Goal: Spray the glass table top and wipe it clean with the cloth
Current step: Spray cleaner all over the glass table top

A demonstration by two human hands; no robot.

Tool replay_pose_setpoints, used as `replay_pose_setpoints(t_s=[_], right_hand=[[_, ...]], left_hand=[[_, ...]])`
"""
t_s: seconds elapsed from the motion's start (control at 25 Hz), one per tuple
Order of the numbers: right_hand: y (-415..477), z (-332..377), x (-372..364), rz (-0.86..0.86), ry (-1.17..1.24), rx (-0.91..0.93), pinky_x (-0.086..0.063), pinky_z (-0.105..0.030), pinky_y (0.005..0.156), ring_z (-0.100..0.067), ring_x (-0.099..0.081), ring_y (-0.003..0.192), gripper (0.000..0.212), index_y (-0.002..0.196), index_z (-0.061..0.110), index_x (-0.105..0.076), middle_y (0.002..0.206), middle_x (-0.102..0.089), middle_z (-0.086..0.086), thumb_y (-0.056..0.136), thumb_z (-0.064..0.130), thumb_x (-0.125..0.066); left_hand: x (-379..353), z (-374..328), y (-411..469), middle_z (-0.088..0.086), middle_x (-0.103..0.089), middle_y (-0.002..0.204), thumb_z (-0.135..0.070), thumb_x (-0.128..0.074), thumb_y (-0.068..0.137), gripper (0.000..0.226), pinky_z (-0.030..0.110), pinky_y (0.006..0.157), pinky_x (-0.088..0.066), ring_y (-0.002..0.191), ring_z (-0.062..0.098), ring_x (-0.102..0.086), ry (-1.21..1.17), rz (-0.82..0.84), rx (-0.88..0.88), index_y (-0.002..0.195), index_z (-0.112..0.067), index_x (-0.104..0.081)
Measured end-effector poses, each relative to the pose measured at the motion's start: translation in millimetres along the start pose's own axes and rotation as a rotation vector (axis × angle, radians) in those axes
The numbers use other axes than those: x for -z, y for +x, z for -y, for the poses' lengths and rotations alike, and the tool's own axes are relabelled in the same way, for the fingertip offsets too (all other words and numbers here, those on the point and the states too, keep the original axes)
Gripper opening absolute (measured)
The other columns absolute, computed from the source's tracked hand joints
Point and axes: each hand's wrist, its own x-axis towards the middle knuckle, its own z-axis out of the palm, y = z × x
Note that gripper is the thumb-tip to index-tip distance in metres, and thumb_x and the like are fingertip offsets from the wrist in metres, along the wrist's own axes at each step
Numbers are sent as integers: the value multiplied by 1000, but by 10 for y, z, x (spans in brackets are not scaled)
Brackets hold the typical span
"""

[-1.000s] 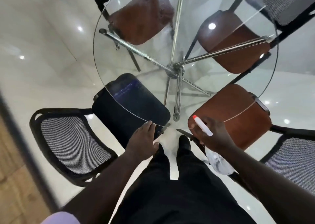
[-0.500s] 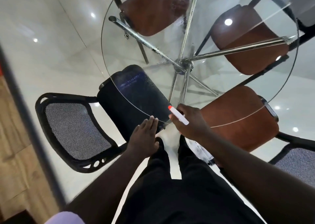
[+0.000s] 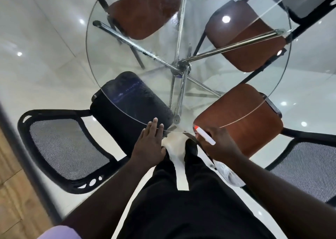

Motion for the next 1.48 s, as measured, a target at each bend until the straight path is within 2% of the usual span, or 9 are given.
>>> replay_pose_setpoints(t_s=[0.2, 0.4, 0.52, 0.56, 0.68, 0.84, 1.0, 1.28, 1.48], right_hand=[[-227, -313, 231, -116, 26, -110, -50, -33, 58, -20, -66, 57, 13, 88, 18, -73, 67, -70, 2, 97, 27, -75], [-228, -509, 460, -236, 35, -257, -56, -37, 60, -24, -66, 51, 34, 70, 19, -60, 55, -64, -3, 100, 25, -74], [-150, -541, 610, -222, 58, -240, -45, -12, 60, -21, -68, 60, 18, 88, 23, -65, 61, -67, 0, 101, 31, -74], [-110, -547, 648, -223, 65, -221, -44, -11, 60, -22, -68, 61, 14, 93, 23, -66, 62, -67, 1, 101, 31, -74], [36, -526, 736, -196, 44, -170, -36, -14, 54, -24, -63, 61, 18, 89, 23, -69, 63, -62, 5, 101, 35, -73], [305, -361, 895, -196, 73, -88, -38, -18, 57, -8, -55, 58, 27, 75, 31, -61, 65, -58, 10, 97, 30, -76], [598, -175, 1005, -184, 85, -82, -50, -45, 65, -32, -62, 67, 29, 81, 10, -65, 71, -66, -7, 97, 32, -76], [1336, 386, 1248, -164, -6, -112, -47, -39, 68, -36, -65, 76, 34, 77, 21, -56, 77, -65, -5, 100, 38, -75], [1670, 650, 1289, -174, 7, -138, -61, -48, 77, -38, -72, 83, 31, 88, 17, -63, 90, -74, -12, 98, 42, -77]], left_hand=[[61, -187, 161, 9, 17, 175, -45, -55, 100, 93, 44, 133, -8, 164, 28, 6, 34, 45, -81, 168, -13, -1], [153, -367, 288, 7, 19, 175, -46, -54, 100, 93, 46, 133, -8, 164, 27, 8, 67, 73, -104, 168, -14, 2], [227, -454, 366, 7, 18, 175, -46, -56, 100, 95, 46, 133, -9, 164, 27, 7, 60, 81, -92, 168, -15, 3], [262, -486, 388, 8, 17, 176, -46, -56, 100, 95, 46, 133, -9, 164, 28, 7, 55, 78, -83, 168, -15, 2], [396, -591, 443, 9, 14, 176, -45, -57, 99, 90, 46, 133, -10, 164, 29, 4, 40, 52, -53, 168, -16, -7], [542, -597, 518, 6, 13, 176, -46, -60, 98, 92, 43, 133, -10, 164, 27, 4, -12, 15, -18, 168, -17, -7], [676, -451, 629, 2, 17, 176, -50, -57, 99, 94, 39, 132, -8, 164, 23, 5, -46, 4, 5, 169, -18, -2], [971, -100, 989, 2, 14, 176, -52, -56, 100, 93, 40, 131, -9, 164, 23, 3, -85, 16, -42, 168, -18, -2], [1083, 36, 1210, 2, 14, 176, -52, -56, 101, 92, 38, 131, -10, 164, 24, 1, -76, 16, -107, 168, -18, -4]])
